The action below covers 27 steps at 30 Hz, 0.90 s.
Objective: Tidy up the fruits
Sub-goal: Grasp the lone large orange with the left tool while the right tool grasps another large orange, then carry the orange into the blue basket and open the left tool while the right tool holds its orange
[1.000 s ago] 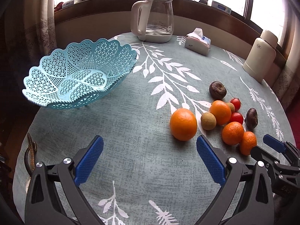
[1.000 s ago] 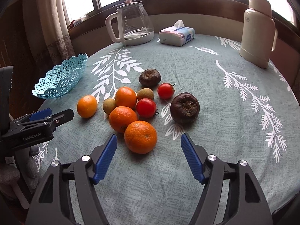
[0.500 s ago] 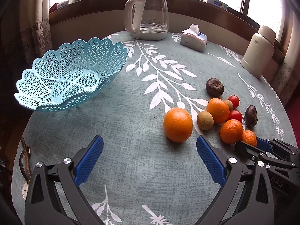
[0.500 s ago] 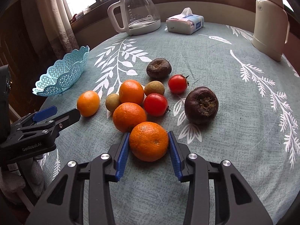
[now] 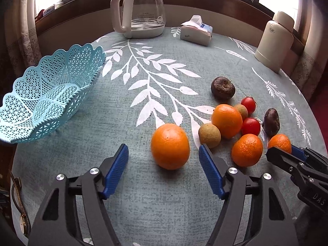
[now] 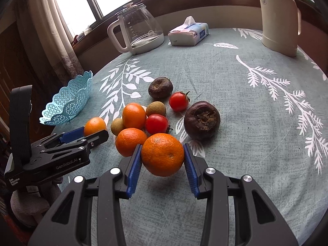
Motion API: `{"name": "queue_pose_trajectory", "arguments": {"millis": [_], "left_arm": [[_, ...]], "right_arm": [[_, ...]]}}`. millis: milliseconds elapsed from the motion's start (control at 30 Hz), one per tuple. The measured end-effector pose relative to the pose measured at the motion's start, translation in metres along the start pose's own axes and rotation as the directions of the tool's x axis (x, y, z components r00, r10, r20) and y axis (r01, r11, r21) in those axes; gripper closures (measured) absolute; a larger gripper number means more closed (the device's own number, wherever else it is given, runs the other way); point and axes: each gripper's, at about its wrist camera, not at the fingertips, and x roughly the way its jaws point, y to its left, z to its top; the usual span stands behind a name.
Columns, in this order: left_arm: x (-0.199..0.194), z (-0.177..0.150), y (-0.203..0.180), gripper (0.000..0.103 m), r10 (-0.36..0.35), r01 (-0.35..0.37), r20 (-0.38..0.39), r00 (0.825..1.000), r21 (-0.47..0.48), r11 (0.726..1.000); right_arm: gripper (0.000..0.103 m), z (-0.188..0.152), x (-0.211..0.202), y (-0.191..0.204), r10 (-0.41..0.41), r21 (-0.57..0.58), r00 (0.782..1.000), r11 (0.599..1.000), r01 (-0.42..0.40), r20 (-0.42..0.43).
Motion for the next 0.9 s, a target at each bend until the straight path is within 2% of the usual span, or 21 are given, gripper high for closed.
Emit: {"name": "queue_pose_trajectory", "arguments": {"millis": [67,200,233,333,533,767,900], "left_arm": [[0.003,0.001,-0.002,0.044,0.005,-0.005,-0.004,1.0,0.007,1.0],[0.006,0.002,-0.003,0.052,0.014,-0.014,-0.008,1.0,0.012,1.0],[0.005,0.002,-0.003,0.058,0.014,-0.014,-0.006,1.0,0.015,1.0],[0.004,0.0,-0.005,0.065,0.002,-0.002,0.0,1.0,0.028,1.0],[0.0,-0.002,-0.004,0.065,-0.003,0.003,0.018,1.0,0.022,1.0],[-0.013,-0.005,-0.007,0.065,0.035,-0.038,0.086,0.996,0.031,0.999],[-0.021,-0.005,-0.004,0.065,0.03,-0.031,0.115,0.993,0.008,0.999]], "right_arm": [[0.063,-0.001,0.0,0.0,0.005,0.004,1.0,1.0,-0.005,0.002],[0.063,-0.001,-0.002,-0.002,0.011,0.012,1.0,1.0,-0.011,0.013],[0.063,-0.001,-0.002,-0.002,0.012,0.013,1.0,1.0,-0.013,0.015],[0.063,-0.002,-0.003,-0.002,0.014,0.015,1.0,1.0,-0.014,0.019],[0.063,-0.002,-0.005,-0.003,0.014,0.024,0.999,1.0,-0.014,0.03],[0.063,-0.002,-0.005,-0.004,0.011,0.03,0.999,0.999,-0.012,0.035],[0.063,-0.002,-0.006,-0.005,0.009,0.035,0.999,0.999,-0.011,0.039]]}}
